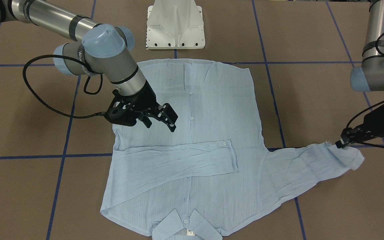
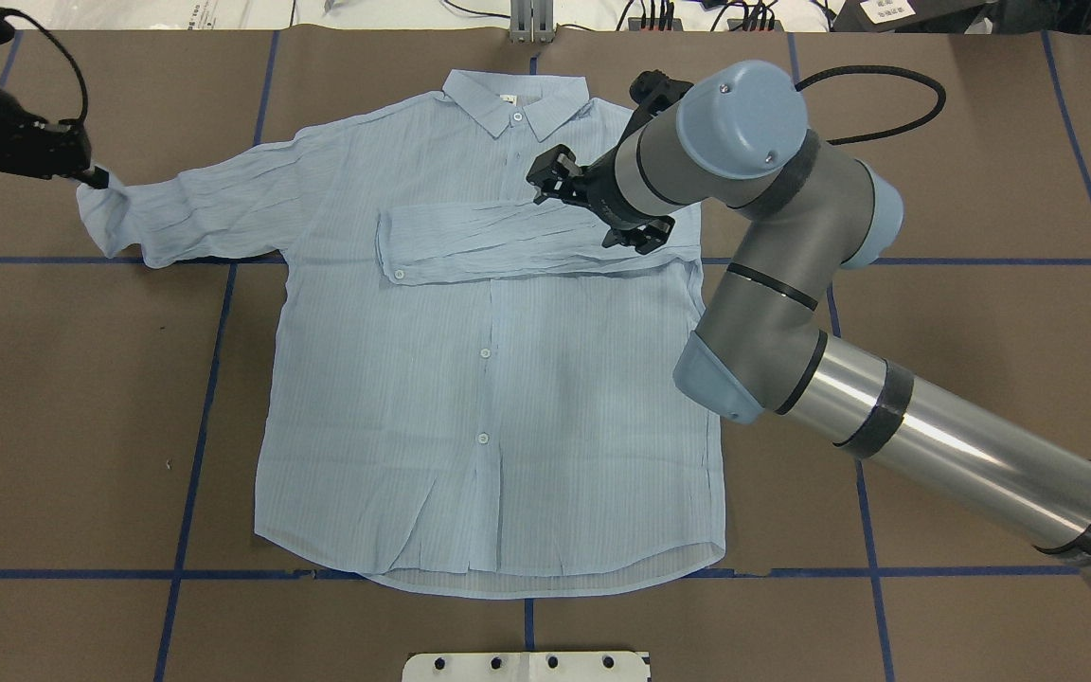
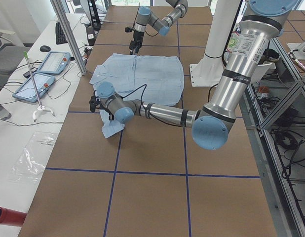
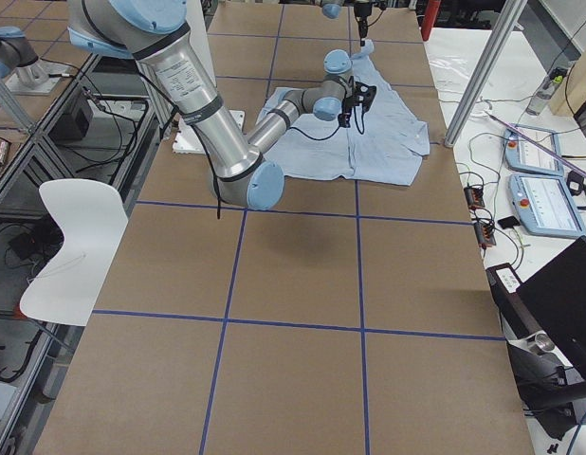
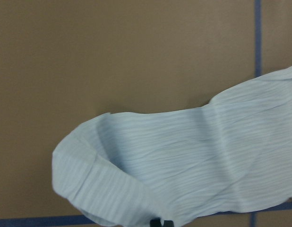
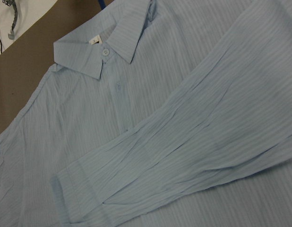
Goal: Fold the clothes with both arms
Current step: 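Grasp the other sleeve cuff with the left gripper while the right gripper withdraws, then fold the sleeve with the left gripper across the shirt front and release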
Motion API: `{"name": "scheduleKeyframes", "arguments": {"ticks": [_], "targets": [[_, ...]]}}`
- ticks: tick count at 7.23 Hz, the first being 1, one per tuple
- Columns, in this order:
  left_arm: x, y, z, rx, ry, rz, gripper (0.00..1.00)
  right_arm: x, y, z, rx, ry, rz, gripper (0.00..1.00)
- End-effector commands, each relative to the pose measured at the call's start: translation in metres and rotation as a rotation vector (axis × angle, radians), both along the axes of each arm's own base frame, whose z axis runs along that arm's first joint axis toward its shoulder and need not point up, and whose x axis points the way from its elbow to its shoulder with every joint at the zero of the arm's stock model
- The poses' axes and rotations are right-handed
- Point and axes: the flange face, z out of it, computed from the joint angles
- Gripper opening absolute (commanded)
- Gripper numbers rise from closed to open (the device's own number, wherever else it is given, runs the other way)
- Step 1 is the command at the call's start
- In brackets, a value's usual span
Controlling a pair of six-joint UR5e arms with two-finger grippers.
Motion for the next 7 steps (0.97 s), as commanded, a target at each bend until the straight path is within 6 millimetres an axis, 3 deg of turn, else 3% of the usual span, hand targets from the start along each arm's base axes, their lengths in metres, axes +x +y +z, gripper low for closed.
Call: {"name": "scheduleKeyframes", "arguments": {"ticks": [1, 2, 4, 5, 7], "targets": [[0.108, 0.018, -0.123, -0.101, 0.100, -0.009, 0.00, 0.073, -0.021, 0.045, 0.069, 0.048, -0.032, 1.00], [0.161, 0.036, -0.169, -0.138, 0.135, -0.033, 0.00, 0.104, -0.030, 0.071, 0.096, 0.082, -0.051, 1.00], [0.224, 0.056, -0.258, -0.203, 0.213, -0.110, 0.00, 0.146, -0.024, 0.130, 0.145, 0.165, -0.083, 1.00], [0.242, 0.059, -0.303, -0.253, 0.266, -0.175, 0.00, 0.147, -0.023, 0.136, 0.148, 0.175, -0.089, 1.00], [0.288, 0.072, -0.339, -0.281, 0.287, -0.216, 0.00, 0.148, -0.022, 0.140, 0.144, 0.178, -0.089, 1.00]]}}
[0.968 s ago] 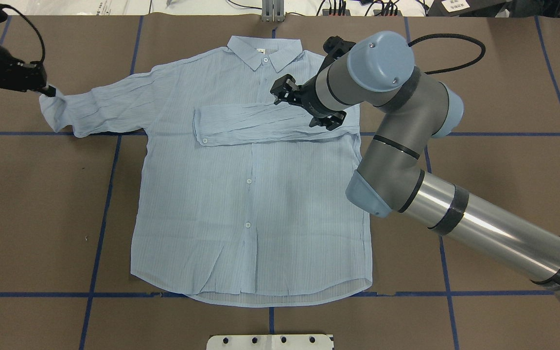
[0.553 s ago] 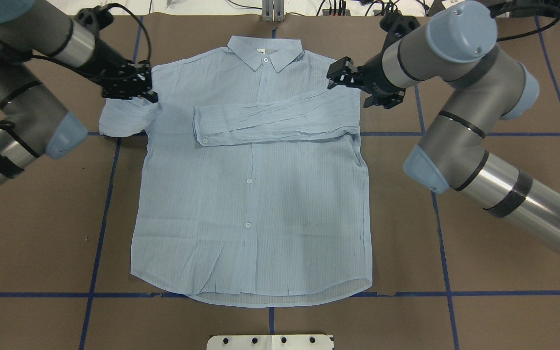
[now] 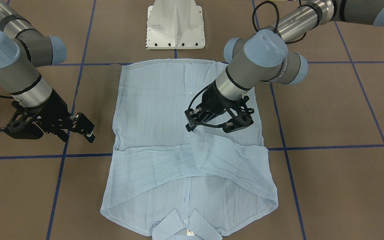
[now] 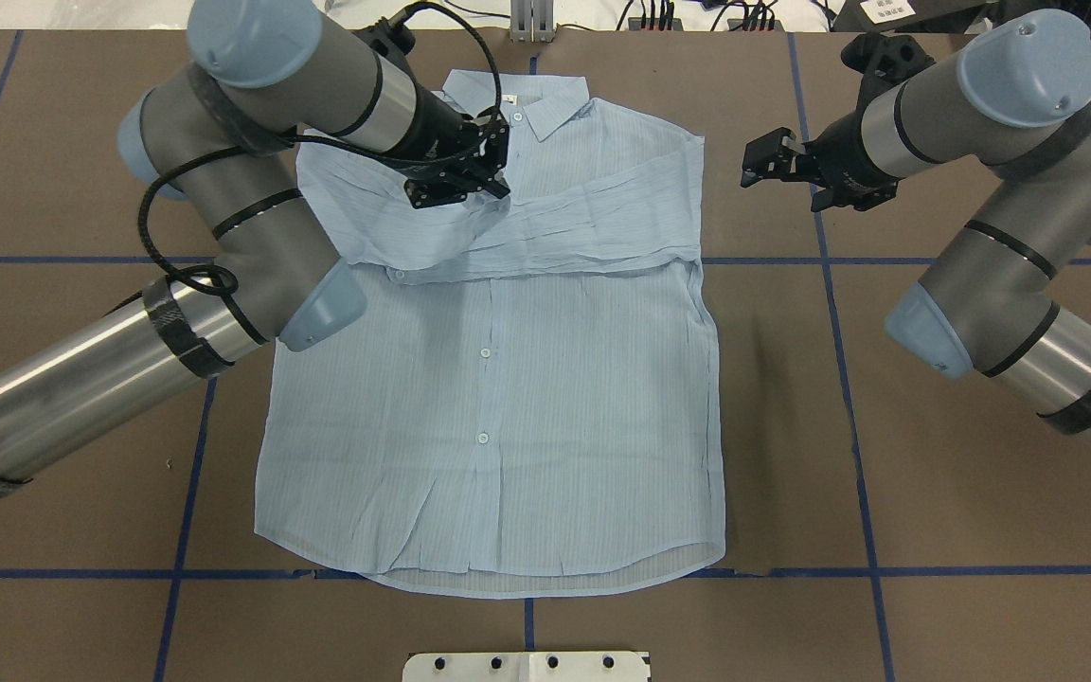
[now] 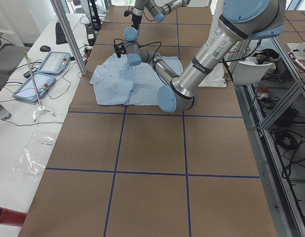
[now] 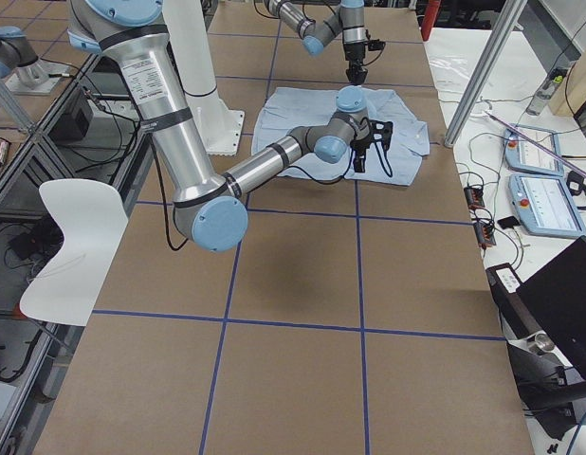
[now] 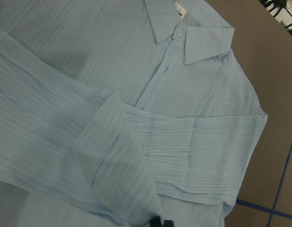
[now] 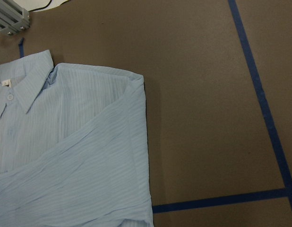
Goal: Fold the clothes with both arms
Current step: 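Fold the sleeve with the left gripper across the shirt front and release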
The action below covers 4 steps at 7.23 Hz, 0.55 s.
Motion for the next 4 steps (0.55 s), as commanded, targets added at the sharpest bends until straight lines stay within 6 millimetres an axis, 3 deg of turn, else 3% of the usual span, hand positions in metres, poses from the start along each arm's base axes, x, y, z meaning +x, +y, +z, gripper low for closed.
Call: {"name": "scheduleKeyframes", "arguments": {"ticks": [1, 2, 3, 4], "targets": [[0.056, 0.021, -0.029, -0.036, 0.039, -0.043, 0.00, 0.005, 0.001, 0.008, -0.003, 0.011, 0.005, 1.00], [0.073, 0.026, -0.021, -0.038, 0.060, -0.059, 0.00, 0.010, 0.000, 0.016, -0.009, 0.020, 0.012, 1.00], [0.083, 0.029, -0.016, -0.029, 0.065, -0.065, 0.09, 0.014, 0.001, 0.025, -0.005, 0.035, 0.010, 1.00], [0.085, 0.031, -0.018, -0.027, 0.069, -0.062, 0.28, 0.014, 0.001, 0.026, -0.006, 0.037, 0.010, 1.00]]}}
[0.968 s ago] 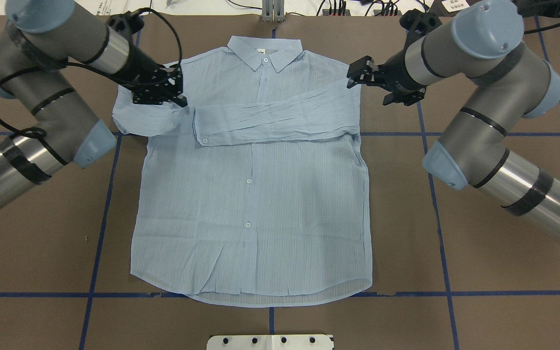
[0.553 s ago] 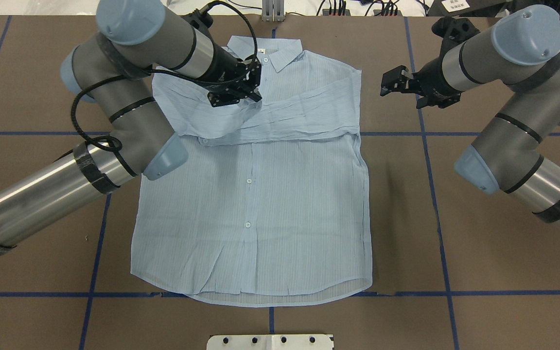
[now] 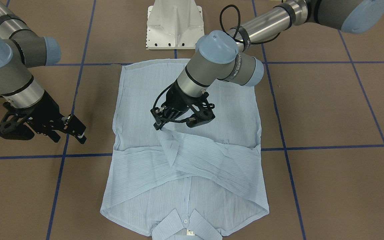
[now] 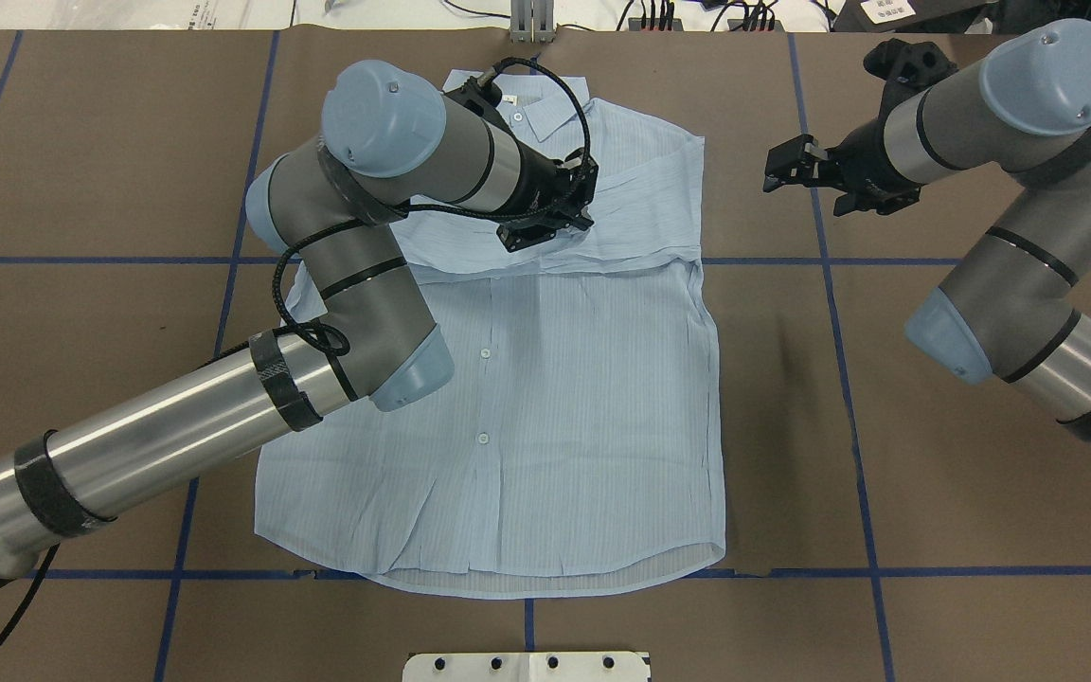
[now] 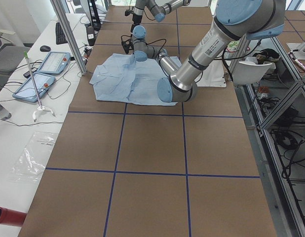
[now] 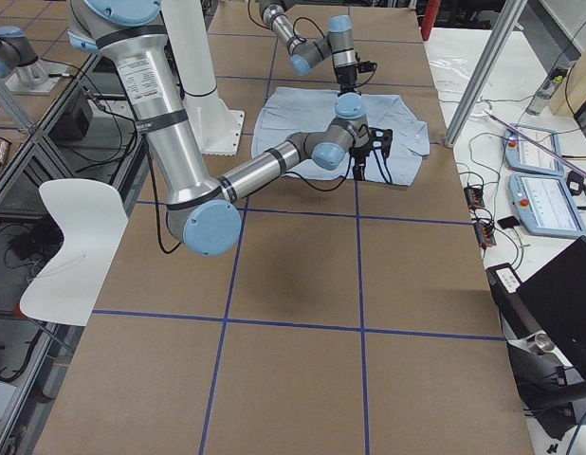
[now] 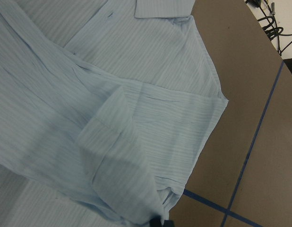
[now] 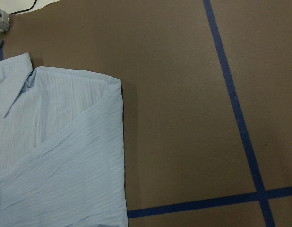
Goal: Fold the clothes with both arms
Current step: 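Fold the sleeve with the left gripper across the shirt front and release, then move both grippers down toward the shirt hem corners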
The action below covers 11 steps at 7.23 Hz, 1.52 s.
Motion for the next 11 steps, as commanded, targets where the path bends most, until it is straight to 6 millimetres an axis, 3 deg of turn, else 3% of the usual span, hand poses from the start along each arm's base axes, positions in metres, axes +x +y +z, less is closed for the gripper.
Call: {"name": "scheduleKeyframes", "arguments": {"ticks": [1, 2, 3, 4, 5, 6, 7, 8, 9, 10, 11], "targets": [[0.012, 0.009, -0.004, 0.010, 0.014, 0.007, 0.55, 0.001, 0.000, 0.006, 0.000, 0.012, 0.003, 1.00], [0.016, 0.015, -0.012, 0.024, 0.030, 0.011, 0.70, 0.000, 0.000, 0.006, 0.000, 0.013, 0.003, 1.00], [0.018, 0.019, -0.016, 0.036, 0.035, 0.006, 0.74, -0.002, -0.001, 0.002, 0.001, 0.008, 0.006, 1.00], [0.014, 0.023, -0.019, 0.052, 0.041, 0.010, 0.77, -0.018, 0.008, -0.007, 0.004, 0.000, 0.008, 1.00], [-0.002, 0.032, -0.003, 0.054, 0.042, 0.006, 0.99, -0.071, 0.043, -0.028, -0.021, -0.021, 0.060, 1.00], [-0.026, 0.049, 0.030, 0.065, 0.036, 0.010, 0.99, -0.115, 0.085, -0.052, -0.026, -0.049, 0.104, 1.00], [-0.058, 0.068, 0.074, 0.156, -0.010, 0.026, 0.99, -0.138, 0.121, -0.068, -0.107, -0.068, 0.124, 1.00], [-0.083, 0.082, 0.107, 0.319, -0.079, 0.052, 0.99, -0.153, 0.164, -0.078, -0.201, 0.001, 0.098, 1.00], [-0.102, 0.084, 0.129, 0.393, -0.122, 0.059, 1.00, -0.157, 0.203, -0.087, -0.243, 0.051, 0.090, 0.99], [-0.109, 0.082, 0.142, 0.427, -0.145, 0.063, 1.00, -0.176, 0.237, -0.086, -0.310, 0.066, 0.114, 0.98], [-0.122, 0.089, 0.171, 0.400, -0.168, 0.059, 1.00, -0.182, 0.263, -0.072, -0.341, 0.084, 0.103, 0.95]]}}
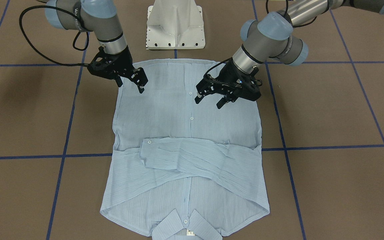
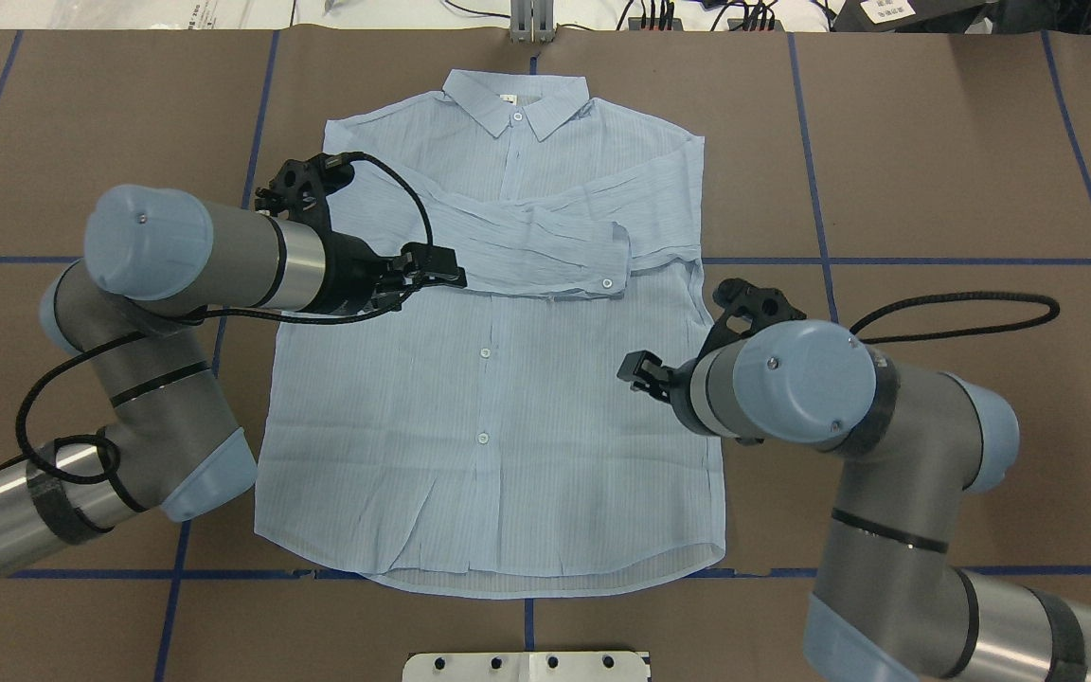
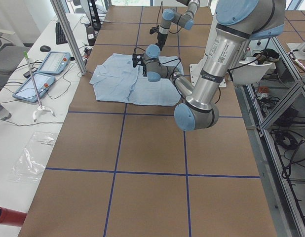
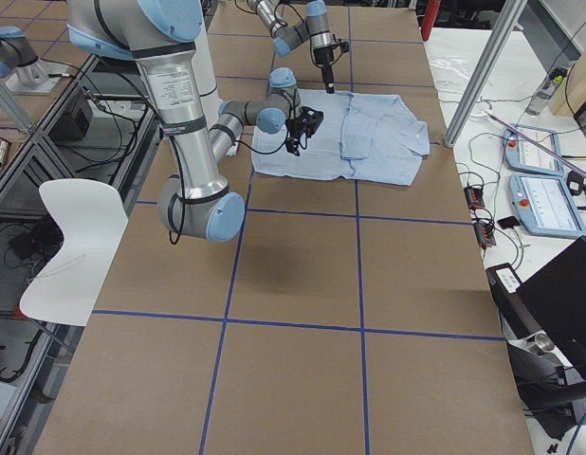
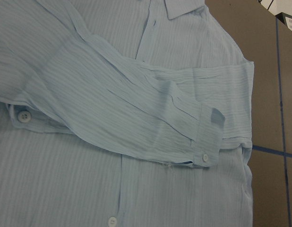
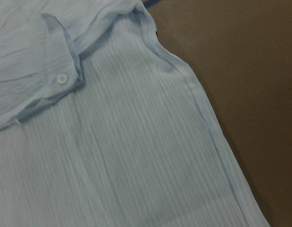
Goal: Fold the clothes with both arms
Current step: 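Move both grippers down toward the shirt hem corners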
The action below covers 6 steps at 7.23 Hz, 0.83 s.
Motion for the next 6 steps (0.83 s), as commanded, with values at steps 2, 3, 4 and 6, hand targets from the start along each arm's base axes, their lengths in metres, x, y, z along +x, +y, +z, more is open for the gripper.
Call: {"name": "scheduleKeyframes", "arguments": {"ticks": [2, 3, 4, 6], "targets": [[-0.039, 0.018, 0.054, 0.012, 0.029, -0.056, 0.92, 0.002, 0.064, 0.041, -0.140, 0.053, 0.033, 0.95], [-0.038, 0.022, 0.063, -0.043, 0.055, -0.029, 0.91, -0.002, 0.074, 0.061, -0.143, 0.085, 0.025, 0.97], [-0.038, 0.023, 0.066, -0.058, 0.049, -0.029, 0.91, -0.009, 0.081, 0.070, -0.152, 0.103, 0.016, 0.95], [-0.037, 0.022, 0.071, -0.062, 0.041, -0.035, 0.91, -0.023, 0.089, 0.070, -0.173, 0.103, 0.011, 0.88]]}}
